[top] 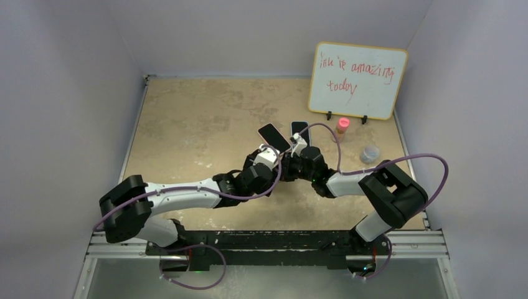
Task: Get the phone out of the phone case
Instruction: Remove the phone case from the phone.
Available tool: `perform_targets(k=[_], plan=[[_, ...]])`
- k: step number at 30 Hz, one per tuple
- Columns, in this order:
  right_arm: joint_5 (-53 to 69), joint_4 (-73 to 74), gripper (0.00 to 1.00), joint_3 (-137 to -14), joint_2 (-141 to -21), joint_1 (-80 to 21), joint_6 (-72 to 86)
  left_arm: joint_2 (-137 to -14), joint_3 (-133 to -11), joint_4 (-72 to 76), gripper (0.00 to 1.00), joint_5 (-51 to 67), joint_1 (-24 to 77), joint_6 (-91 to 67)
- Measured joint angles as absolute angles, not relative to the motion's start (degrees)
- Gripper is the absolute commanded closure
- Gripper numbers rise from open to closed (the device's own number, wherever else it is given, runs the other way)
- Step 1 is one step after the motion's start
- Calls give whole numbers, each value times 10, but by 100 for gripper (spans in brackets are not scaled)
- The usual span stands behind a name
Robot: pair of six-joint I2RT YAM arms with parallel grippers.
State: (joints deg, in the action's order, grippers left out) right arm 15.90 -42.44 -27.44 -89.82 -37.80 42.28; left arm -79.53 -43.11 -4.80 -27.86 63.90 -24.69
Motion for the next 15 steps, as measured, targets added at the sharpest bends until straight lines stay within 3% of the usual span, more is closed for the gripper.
perform_targets(k=[15], plan=[[164, -421, 100, -284, -898, -378, 424, -862, -457, -53, 39, -349, 651, -193]])
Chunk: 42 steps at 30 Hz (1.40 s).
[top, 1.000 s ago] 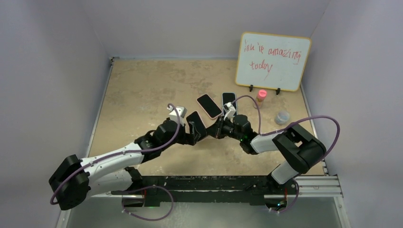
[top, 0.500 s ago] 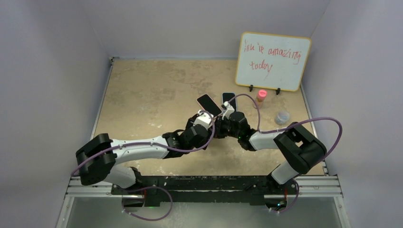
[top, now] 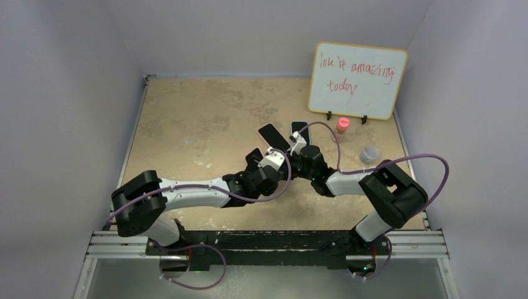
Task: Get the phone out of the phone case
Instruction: Remove the phone case from the phone.
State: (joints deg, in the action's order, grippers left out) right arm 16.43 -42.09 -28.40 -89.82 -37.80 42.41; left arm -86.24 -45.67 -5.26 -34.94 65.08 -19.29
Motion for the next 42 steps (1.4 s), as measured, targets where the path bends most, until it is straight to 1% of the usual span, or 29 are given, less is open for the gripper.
perform_targets(k=[14, 18, 25, 32, 33, 36, 40, 41, 42], plan=[[164, -429, 100, -290, -898, -374, 432, -875, -473, -53, 44, -427, 663, -178], [167, -434, 100, -290, -900, -372, 440, -896, -473, -26, 45, -444, 670, -155], [177, -435, 100, -290, -908, -370, 446, -940, -473, 24, 50, -482, 679, -114], [175, -434, 100, -290, -908, -367, 447, -961, -473, 54, 54, -503, 683, -109], [175, -433, 100, -290, -908, -366, 447, -962, -473, 56, 56, -504, 684, -109], [175, -435, 100, -288, -908, -366, 452, -970, -473, 64, 68, -510, 684, -109], [176, -444, 100, -286, -908, -366, 463, -980, -473, 63, 90, -521, 686, -108], [177, -449, 100, -286, -908, -367, 467, -980, -473, 61, 98, -528, 687, -109], [177, -455, 100, -286, -908, -368, 470, -979, -475, 56, 100, -536, 688, -108]])
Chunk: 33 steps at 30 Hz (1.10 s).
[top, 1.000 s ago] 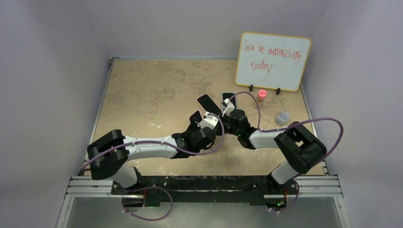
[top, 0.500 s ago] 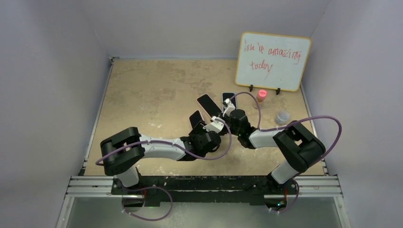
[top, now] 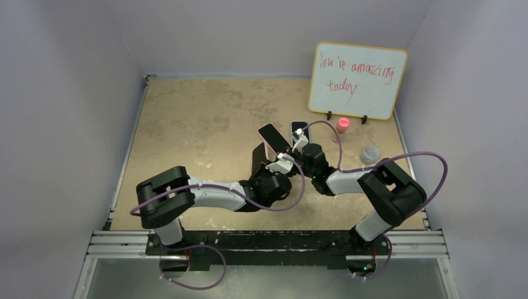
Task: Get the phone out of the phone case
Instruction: Remove the phone case from the phone, then place the phone at the center of the board.
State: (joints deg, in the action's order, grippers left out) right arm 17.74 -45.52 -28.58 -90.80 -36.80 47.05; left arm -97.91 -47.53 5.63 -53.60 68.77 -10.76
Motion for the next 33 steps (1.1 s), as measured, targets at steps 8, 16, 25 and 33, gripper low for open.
perform_targets(k=[8, 16, 25, 33], plan=[[191, -476, 100, -282, -909, -369, 494, -909, -478, -27, 100, -517, 672, -114], [185, -482, 100, -276, -950, -368, 501, -817, -493, -145, 100, -444, 667, -141], [169, -492, 100, -276, -968, -368, 499, -806, -573, -216, 100, -410, 642, -137], [164, -497, 100, -270, -968, -368, 499, -912, -648, -214, 100, -439, 478, -15]])
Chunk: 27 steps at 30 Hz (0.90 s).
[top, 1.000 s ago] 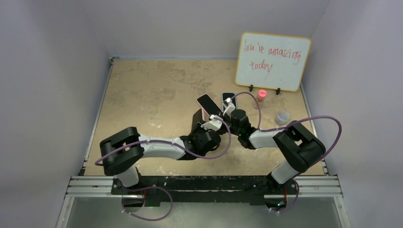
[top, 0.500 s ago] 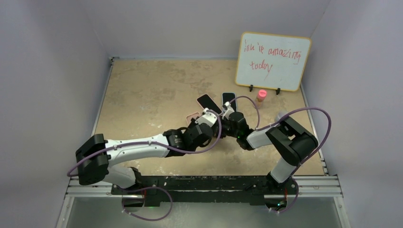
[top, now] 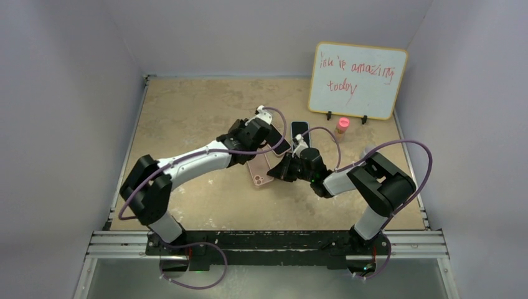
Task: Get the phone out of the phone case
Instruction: Place the phone at the center of the board.
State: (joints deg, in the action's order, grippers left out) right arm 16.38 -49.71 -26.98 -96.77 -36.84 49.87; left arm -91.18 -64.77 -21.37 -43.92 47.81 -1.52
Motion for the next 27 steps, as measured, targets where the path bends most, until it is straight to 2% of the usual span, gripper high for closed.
perform_targets(k=[11, 17, 19, 23, 27], plan=[[178, -518, 100, -261, -968, -368, 499, -1083, -728, -154, 100, -449, 350, 132], [190, -519, 100, -261, -967, -368, 499, -1157, -782, -129, 98, -482, 334, 164], [190, -519, 100, -261, -964, -368, 498, -1174, -787, -115, 89, -494, 334, 172], [191, -517, 100, -261, -952, -368, 491, -1202, -789, -99, 64, -507, 333, 175], [192, -518, 100, -261, -949, -368, 486, -1221, -789, -121, 49, -481, 330, 153]])
